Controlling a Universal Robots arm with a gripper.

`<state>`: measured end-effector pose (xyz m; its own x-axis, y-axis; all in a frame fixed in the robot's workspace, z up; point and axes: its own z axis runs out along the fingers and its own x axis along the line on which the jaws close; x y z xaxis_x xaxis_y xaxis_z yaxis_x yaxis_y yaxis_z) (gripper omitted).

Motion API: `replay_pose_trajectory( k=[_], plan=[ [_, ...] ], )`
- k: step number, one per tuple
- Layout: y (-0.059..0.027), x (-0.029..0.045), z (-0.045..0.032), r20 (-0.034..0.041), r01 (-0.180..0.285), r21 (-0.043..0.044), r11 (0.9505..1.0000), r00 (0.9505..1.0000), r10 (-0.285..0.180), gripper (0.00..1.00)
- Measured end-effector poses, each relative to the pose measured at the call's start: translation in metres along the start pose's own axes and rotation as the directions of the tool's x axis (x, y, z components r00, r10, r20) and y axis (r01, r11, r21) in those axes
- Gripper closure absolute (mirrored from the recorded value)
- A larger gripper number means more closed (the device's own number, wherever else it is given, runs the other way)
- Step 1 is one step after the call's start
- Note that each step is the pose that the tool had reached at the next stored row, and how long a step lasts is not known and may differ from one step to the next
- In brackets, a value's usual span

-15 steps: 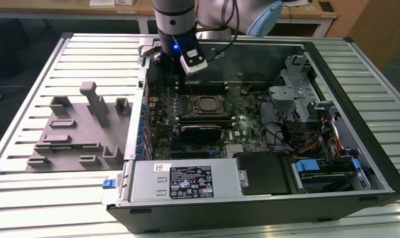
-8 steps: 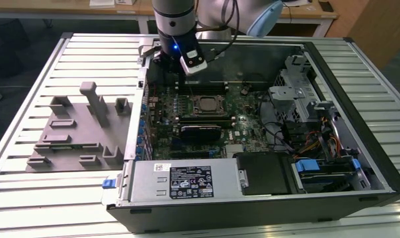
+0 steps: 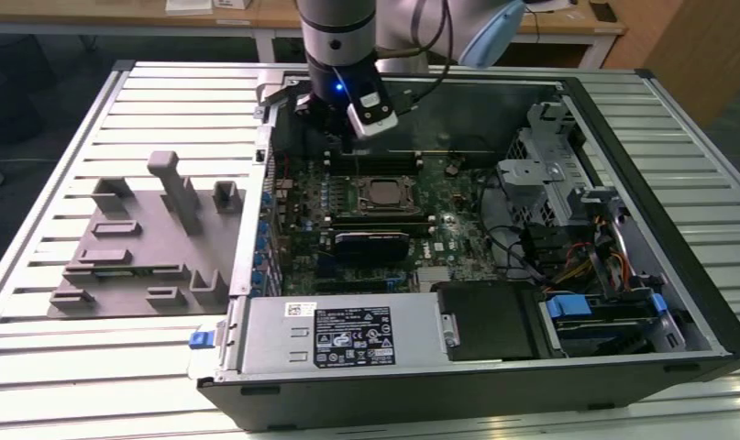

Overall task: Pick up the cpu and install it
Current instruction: 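Install the first cpu locking lever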

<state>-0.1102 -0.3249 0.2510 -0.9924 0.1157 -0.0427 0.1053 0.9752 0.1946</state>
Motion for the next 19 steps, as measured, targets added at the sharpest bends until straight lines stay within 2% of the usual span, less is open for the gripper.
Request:
replay_pose_trajectory(
  k=[4,13,15,19],
  plan=[
    [0.0016,-0.0148,0.0009,-0.002,0.0,0.0002,1.0,1.0,0.0,0.89],
    [0.0019,-0.0188,0.0015,-0.0014,-0.001,0.0018,1.0,1.0,0.001,0.89],
    [0.0018,-0.0187,0.0023,0.0022,-0.001,0.0018,1.0,1.0,0.001,0.89],
    [0.0014,-0.0187,0.0041,0.0182,0.002,0.0007,1.0,0.9998,-0.002,0.89]
  ],
)
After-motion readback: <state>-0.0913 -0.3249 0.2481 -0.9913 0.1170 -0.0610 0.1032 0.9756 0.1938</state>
